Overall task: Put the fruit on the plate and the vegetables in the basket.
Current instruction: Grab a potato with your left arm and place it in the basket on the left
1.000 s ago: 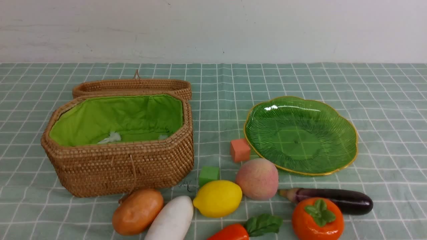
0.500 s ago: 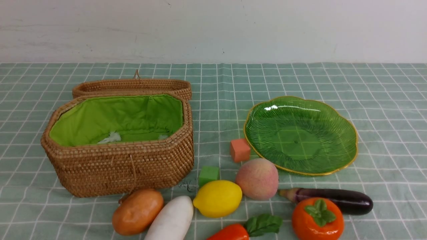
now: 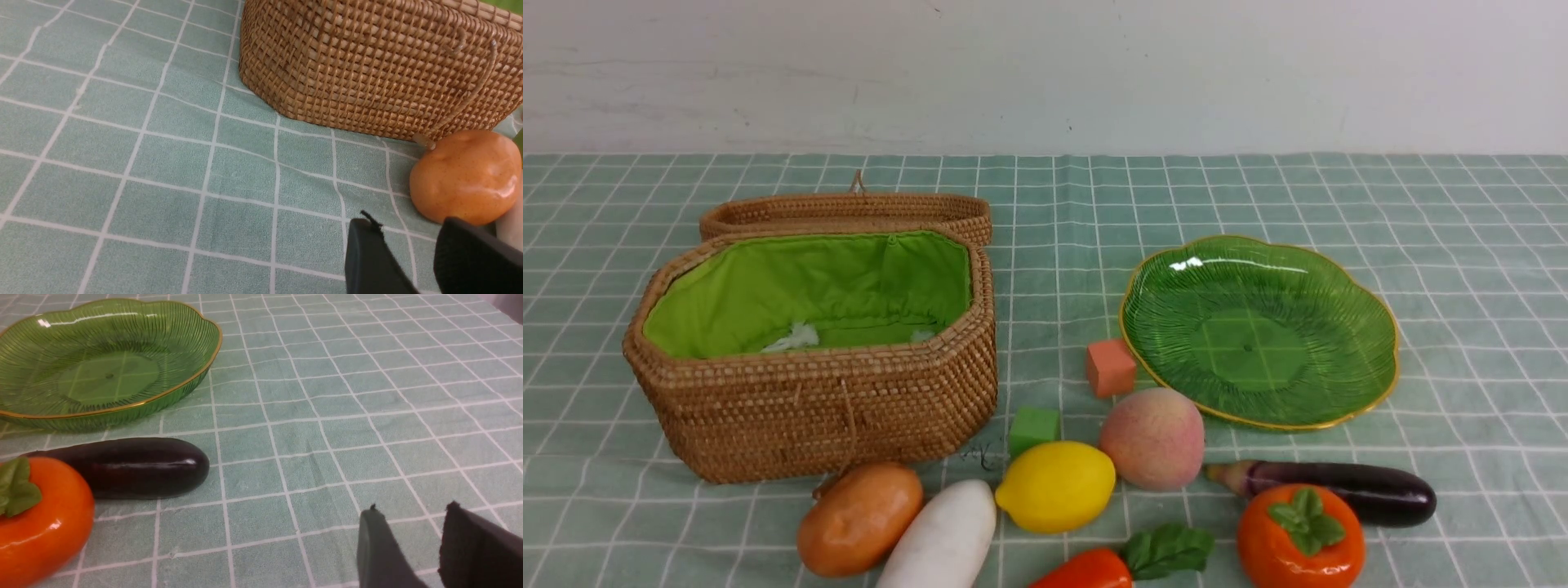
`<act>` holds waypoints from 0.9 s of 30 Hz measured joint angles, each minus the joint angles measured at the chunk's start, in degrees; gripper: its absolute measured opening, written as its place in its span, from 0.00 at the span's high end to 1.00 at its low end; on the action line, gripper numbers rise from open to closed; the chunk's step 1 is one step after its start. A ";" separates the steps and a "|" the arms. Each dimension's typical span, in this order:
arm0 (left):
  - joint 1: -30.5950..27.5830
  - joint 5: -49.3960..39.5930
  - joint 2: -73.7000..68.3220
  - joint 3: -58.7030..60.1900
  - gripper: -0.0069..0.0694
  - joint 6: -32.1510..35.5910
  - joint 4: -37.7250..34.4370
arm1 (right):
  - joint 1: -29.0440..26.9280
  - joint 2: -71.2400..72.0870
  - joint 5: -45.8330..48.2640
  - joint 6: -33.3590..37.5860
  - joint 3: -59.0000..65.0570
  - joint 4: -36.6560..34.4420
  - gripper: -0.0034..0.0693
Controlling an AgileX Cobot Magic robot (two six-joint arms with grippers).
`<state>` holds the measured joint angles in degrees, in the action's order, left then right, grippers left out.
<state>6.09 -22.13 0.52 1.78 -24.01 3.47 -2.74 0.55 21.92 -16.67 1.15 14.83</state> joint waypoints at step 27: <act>0.00 15.39 0.00 0.00 0.60 -0.87 1.22 | 0.00 0.00 0.00 0.00 0.00 0.00 0.62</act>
<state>6.09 -6.74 0.52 1.78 -24.88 4.69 -2.74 0.55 21.92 -16.67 1.15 14.83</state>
